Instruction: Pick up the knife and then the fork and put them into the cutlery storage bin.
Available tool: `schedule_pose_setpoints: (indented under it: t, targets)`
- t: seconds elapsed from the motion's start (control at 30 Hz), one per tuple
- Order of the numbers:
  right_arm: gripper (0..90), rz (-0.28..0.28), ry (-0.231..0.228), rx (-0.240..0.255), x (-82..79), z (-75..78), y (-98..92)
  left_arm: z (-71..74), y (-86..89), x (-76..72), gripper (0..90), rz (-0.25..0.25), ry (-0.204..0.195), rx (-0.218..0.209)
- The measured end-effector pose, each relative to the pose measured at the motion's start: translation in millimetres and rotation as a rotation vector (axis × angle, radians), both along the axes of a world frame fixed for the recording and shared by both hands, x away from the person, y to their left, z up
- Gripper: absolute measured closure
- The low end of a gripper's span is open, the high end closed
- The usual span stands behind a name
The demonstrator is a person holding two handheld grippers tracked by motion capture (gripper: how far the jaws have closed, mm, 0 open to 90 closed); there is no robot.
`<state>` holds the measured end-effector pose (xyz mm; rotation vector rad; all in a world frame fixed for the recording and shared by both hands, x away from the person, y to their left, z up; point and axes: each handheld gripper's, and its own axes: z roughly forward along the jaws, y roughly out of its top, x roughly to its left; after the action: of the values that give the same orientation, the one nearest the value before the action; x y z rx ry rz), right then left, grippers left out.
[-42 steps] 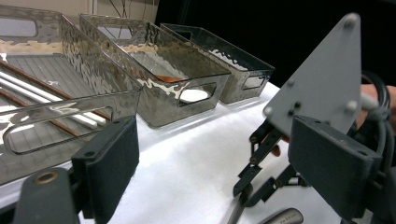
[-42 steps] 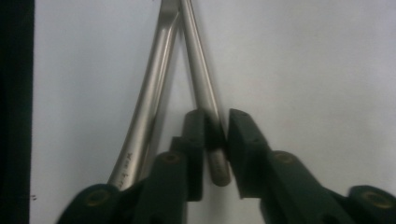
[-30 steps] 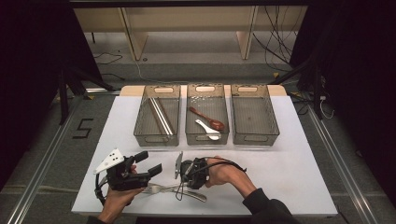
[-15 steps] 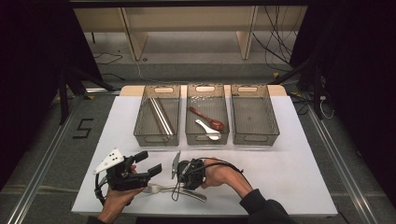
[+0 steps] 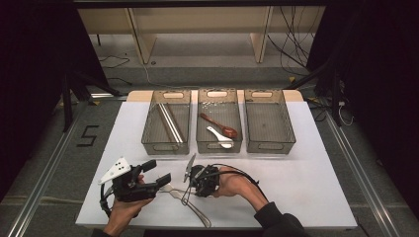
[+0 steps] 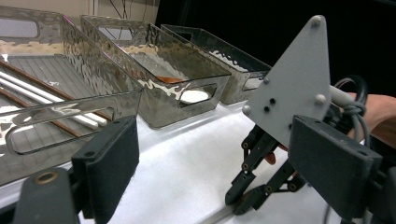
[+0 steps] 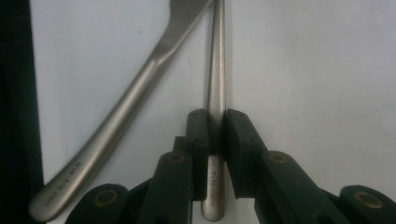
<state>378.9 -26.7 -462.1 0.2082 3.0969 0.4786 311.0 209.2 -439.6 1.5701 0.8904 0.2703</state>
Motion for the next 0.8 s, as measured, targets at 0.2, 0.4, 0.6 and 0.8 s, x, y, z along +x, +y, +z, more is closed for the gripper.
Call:
schedule_pose_setpoints:
  t: [0.2, 0.4, 0.6, 0.8]
  targets:
    - [80.4, -0.082, -0.01, 0.001, 9.4, 0.7, -17.0, -0.1, -0.1, 0.1, 16.0, 0.0, 0.0, 0.0]
    - [80.3, -0.102, -0.019, 0.008, 10.9, 0.2, -26.8, -0.2, -1.0, 0.2, 16.0, 0.0, 0.001, 0.001]
    - [78.9, -0.143, -0.033, -0.001, 11.1, 0.9, -25.8, -0.1, -0.3, -0.1, 16.0, 0.001, 0.0, 0.001]
    - [71.6, -0.202, -0.03, 0.118, 8.2, 14.2, -28.7, 0.0, -0.1, 0.0, 16.0, 0.003, 0.0, 0.001]
